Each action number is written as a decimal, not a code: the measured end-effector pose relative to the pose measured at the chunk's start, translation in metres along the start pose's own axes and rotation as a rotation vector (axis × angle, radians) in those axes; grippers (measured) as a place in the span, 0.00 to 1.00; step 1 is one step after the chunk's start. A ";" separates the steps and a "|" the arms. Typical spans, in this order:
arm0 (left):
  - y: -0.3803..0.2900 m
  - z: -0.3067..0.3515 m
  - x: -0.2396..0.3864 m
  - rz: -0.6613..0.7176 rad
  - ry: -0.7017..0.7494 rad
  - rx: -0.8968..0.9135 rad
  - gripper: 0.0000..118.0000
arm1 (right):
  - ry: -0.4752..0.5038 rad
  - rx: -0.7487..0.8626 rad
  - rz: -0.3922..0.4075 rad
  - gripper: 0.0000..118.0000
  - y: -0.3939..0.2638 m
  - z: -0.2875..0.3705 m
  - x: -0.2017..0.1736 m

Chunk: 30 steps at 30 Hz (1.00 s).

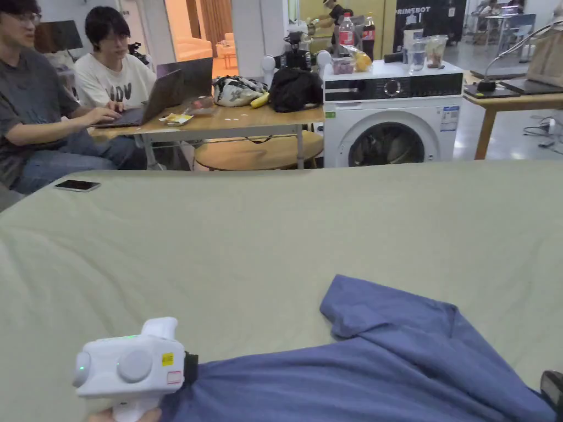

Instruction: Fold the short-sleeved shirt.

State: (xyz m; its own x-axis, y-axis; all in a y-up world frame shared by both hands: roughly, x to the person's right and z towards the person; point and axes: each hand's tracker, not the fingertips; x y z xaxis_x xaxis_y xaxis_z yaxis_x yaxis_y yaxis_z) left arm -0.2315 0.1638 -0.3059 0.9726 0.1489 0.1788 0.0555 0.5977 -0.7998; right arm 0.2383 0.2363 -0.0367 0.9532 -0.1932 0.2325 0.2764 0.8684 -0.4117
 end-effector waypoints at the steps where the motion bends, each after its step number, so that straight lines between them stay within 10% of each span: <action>1: -0.001 0.001 0.000 -0.012 0.006 -0.008 0.00 | -0.030 0.001 -0.007 0.00 -0.002 0.001 0.004; 4: -0.001 0.000 0.001 -0.016 0.012 -0.014 0.00 | -0.106 -0.021 -0.083 0.00 -0.009 -0.001 0.020; 8: -0.003 0.002 0.002 -0.025 0.019 -0.007 0.00 | -0.108 -0.151 -0.312 0.62 -0.020 -0.033 0.052; 13: -0.009 0.016 0.005 -0.001 0.002 -0.001 0.00 | -0.088 -0.314 -0.348 0.60 -0.033 -0.063 0.054; 18: -0.012 0.032 0.005 0.022 -0.031 0.054 0.00 | -0.064 -0.304 -0.326 0.00 -0.029 -0.059 0.048; 30: 0.068 0.255 0.011 -0.037 -0.126 0.706 0.00 | 0.100 0.136 -0.121 0.00 0.131 0.000 -0.017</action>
State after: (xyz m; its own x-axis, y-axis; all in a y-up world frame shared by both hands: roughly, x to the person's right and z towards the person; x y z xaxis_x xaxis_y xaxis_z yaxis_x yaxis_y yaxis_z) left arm -0.2750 0.4072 -0.2126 0.9371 0.1831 0.2971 -0.1131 0.9647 -0.2377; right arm 0.2583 0.3531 -0.0948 0.9233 -0.3384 0.1816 0.3771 0.8884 -0.2620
